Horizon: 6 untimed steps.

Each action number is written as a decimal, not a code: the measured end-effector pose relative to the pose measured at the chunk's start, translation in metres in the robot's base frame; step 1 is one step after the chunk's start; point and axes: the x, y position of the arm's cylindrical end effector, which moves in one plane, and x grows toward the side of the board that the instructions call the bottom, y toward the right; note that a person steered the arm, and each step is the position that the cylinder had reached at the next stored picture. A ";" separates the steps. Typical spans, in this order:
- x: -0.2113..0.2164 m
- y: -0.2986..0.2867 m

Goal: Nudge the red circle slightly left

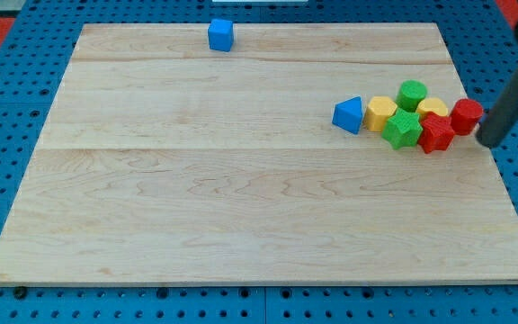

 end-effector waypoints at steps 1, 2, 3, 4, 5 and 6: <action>-0.022 -0.039; -0.041 -0.097; -0.001 -0.052; 0.026 0.016; 0.026 0.075; 0.019 0.075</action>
